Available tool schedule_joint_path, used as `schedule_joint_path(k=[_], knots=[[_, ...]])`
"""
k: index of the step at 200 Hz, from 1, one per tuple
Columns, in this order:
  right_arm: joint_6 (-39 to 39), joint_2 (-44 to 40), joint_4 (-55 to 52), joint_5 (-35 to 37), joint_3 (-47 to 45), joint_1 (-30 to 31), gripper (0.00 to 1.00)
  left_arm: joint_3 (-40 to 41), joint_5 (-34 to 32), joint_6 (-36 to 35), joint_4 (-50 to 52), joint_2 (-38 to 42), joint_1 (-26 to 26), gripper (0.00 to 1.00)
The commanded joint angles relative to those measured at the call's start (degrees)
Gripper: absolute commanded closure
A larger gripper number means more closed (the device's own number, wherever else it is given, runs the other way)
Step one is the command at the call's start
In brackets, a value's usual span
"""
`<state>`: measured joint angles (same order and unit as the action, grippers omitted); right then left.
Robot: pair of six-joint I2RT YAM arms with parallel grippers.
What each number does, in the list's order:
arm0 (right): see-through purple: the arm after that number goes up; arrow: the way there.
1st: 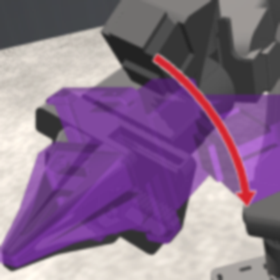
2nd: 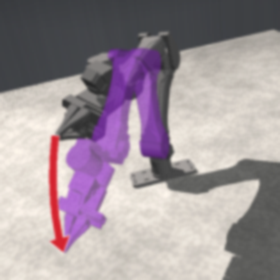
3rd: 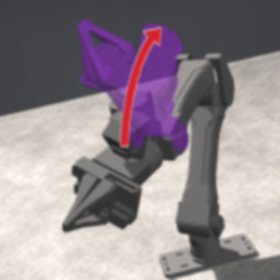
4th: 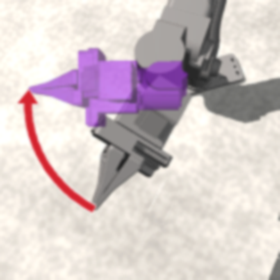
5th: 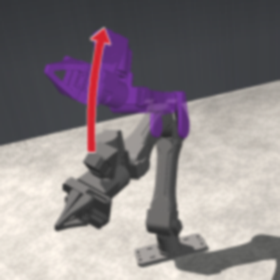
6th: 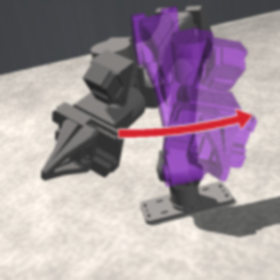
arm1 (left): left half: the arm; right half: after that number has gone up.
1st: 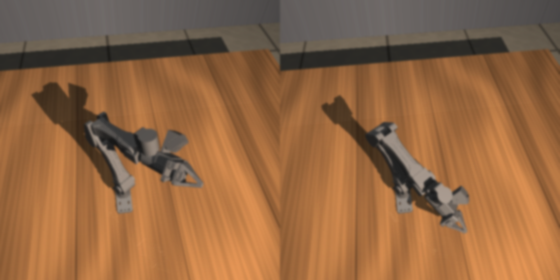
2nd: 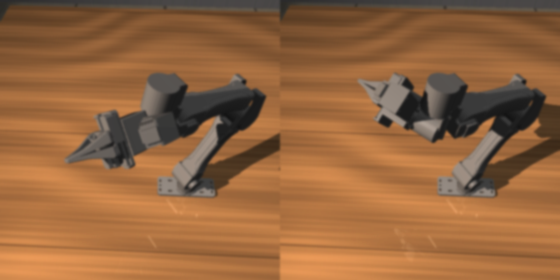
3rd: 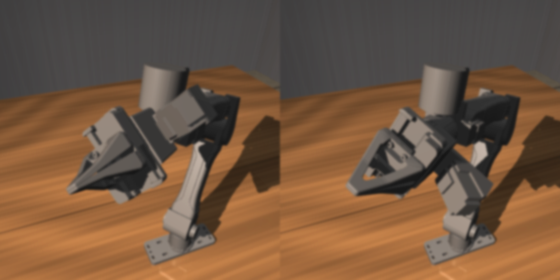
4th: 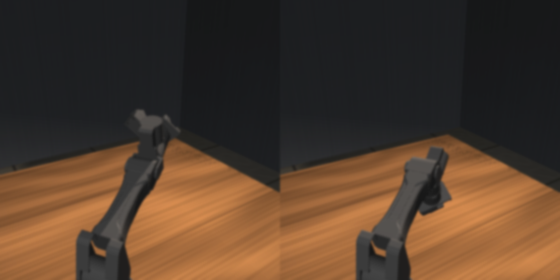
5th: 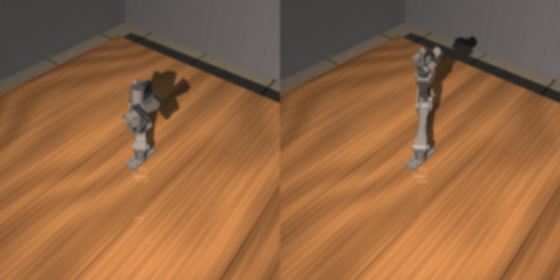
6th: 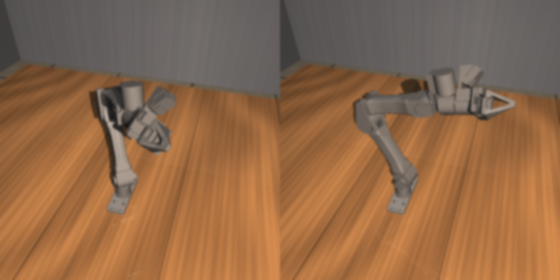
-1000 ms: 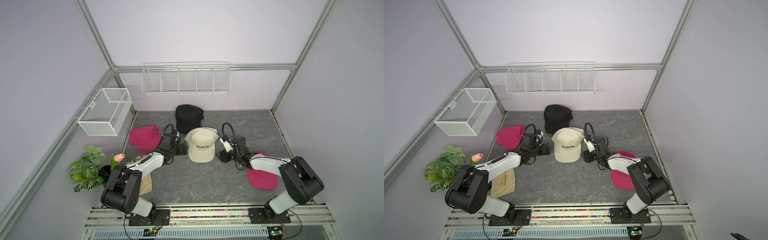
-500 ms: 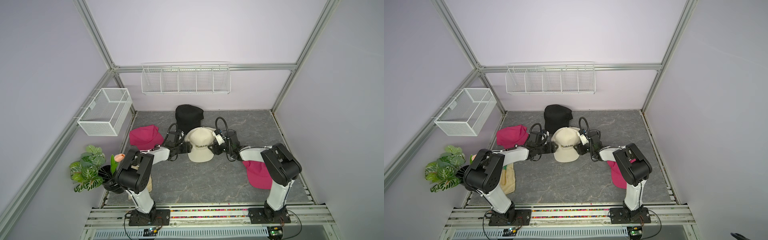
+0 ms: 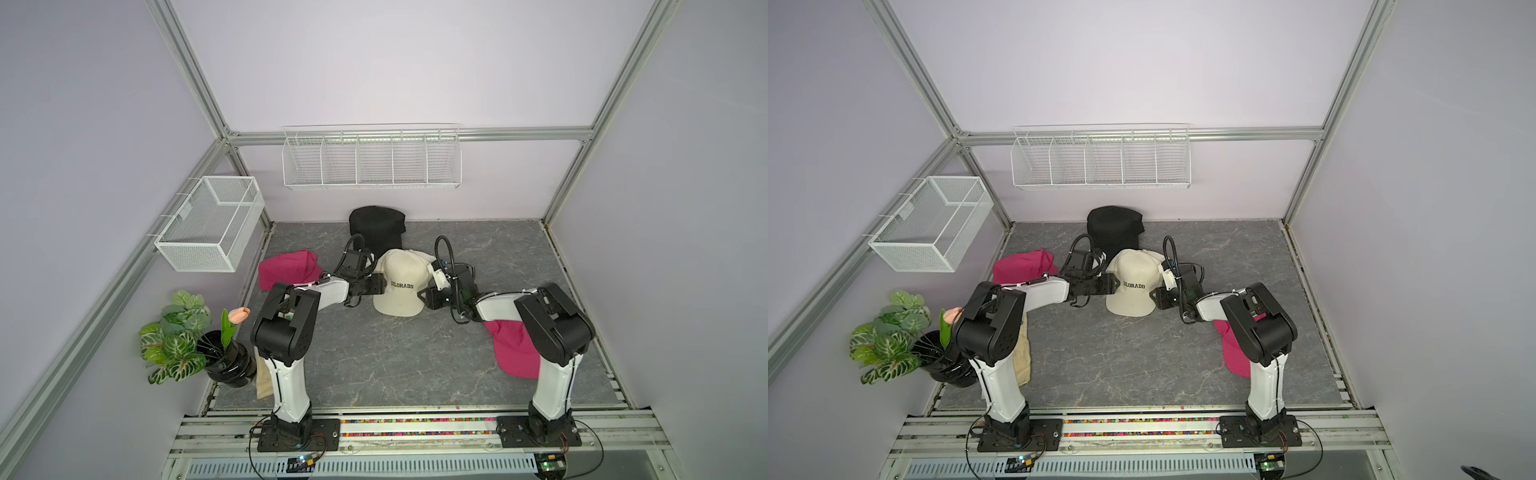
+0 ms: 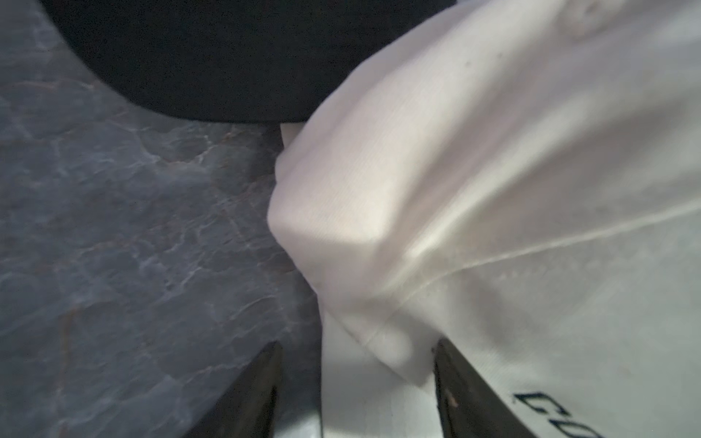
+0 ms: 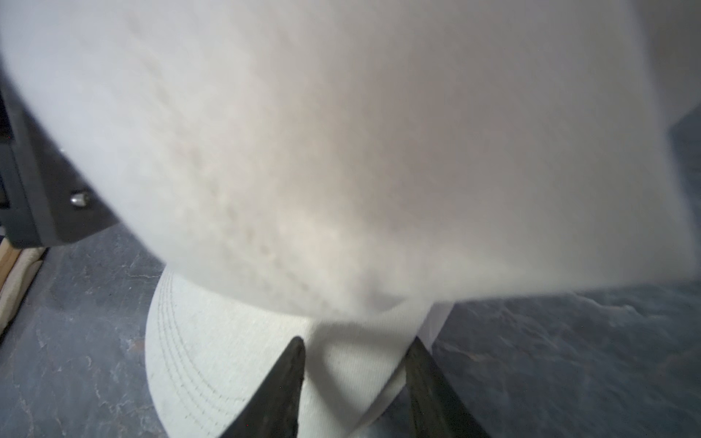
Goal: Stack the baseball caps by color
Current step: Move the baseball cap to the center of the board.
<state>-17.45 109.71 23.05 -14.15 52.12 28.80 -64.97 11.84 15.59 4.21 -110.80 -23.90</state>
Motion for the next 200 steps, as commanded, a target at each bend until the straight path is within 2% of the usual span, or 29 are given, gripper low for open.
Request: schedule_joint_path(k=[1,35,53,77,150,200], knots=[[-2.7,-3.4,-1.3,1.5,-1.4,-1.1,0.55,-3.5,0.5,-2.5,6.2,-3.0,-3.7,0.35],[-2.8,-6.1,-2.7,3.7,-4.7,-3.4,0.55,-8.5,4.5,-0.5,7.1,-6.1,-7.1,0.35],[-2.3,-5.8,-4.1,4.0,-4.5,-5.6,0.55,-12.2,7.7,1.1,6.4,-8.7,-8.2,0.35],[0.0,-4.5,-8.4,4.7,-2.1,-8.6,0.55,-19.0,8.2,3.1,7.8,-13.4,-9.0,0.37],[2.9,5.6,-16.6,2.3,14.9,-16.6,0.54,-38.0,9.2,5.9,12.5,-25.4,-9.1,0.36],[-2.4,14.8,-20.9,-2.6,29.6,-19.8,0.52,-56.7,7.6,3.9,18.8,-35.1,-9.1,0.34]])
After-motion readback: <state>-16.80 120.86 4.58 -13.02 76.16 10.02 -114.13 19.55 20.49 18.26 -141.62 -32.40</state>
